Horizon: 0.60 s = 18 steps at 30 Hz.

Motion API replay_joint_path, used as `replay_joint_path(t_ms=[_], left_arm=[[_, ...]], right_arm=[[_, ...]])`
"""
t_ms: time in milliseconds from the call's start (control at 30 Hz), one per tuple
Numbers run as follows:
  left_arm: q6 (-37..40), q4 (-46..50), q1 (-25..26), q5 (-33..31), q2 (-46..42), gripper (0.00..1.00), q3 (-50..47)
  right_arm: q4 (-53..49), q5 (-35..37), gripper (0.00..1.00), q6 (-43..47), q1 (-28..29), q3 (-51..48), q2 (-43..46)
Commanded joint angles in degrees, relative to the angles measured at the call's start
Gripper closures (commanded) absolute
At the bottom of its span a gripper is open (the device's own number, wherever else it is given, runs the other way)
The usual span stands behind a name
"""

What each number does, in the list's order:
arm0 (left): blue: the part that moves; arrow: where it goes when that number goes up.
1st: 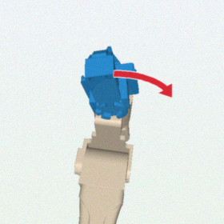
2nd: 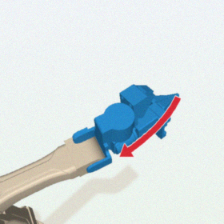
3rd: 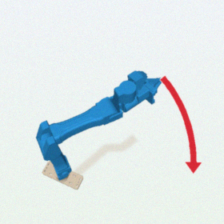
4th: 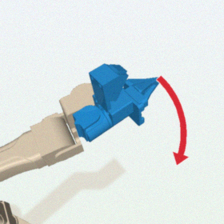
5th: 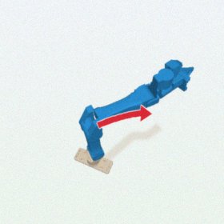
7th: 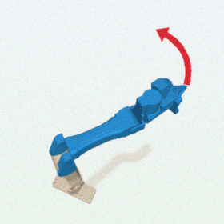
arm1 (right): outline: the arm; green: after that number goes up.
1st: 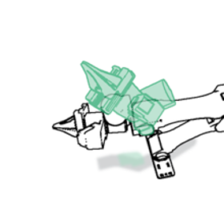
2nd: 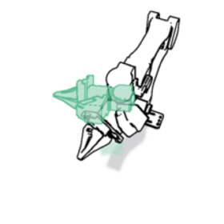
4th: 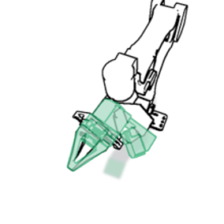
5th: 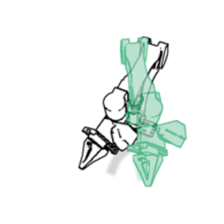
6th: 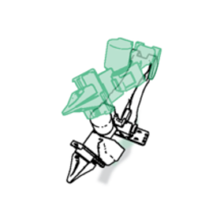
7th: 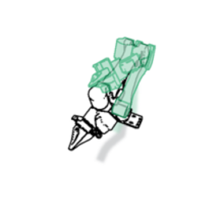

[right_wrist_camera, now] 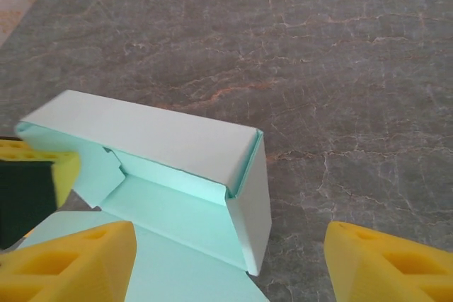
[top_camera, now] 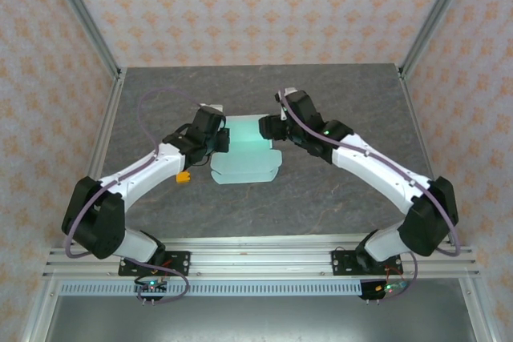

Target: Fold the paper box

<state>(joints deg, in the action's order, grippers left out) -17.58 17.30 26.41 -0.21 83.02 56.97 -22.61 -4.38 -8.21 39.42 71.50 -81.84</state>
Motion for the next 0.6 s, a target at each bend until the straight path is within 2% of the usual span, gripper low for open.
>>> replay_joint_path(t_ms=[0,167,300,400,567], left_arm=[[2.28,6.79,-1.49,1.03,1.22,1.0,2.53],[1.96,8.01,-1.94,1.3,-0.05,1.0,1.35],[1.33,7.77,-1.93,1.91,-0.53,1.0,0.87],[0.99,7.68,-1.93,2.08,-0.95,1.0,0.66],[0.36,7.03,-1.92,1.94,-1.98,1.0,0.35]], right_arm=[[-4.35,-1.43,0.29,1.73,-1.74,0.21,2.17],[-6.51,-5.95,0.32,2.69,-2.9,0.69,0.49],[-4.95,-7.03,0.34,1.73,-0.79,-0.85,-1.26],[-3.65,-3.53,0.34,0.04,1.78,-1.85,-3.02],[-3.24,7.93,0.35,-6.89,5.04,-2.31,-6.99]])
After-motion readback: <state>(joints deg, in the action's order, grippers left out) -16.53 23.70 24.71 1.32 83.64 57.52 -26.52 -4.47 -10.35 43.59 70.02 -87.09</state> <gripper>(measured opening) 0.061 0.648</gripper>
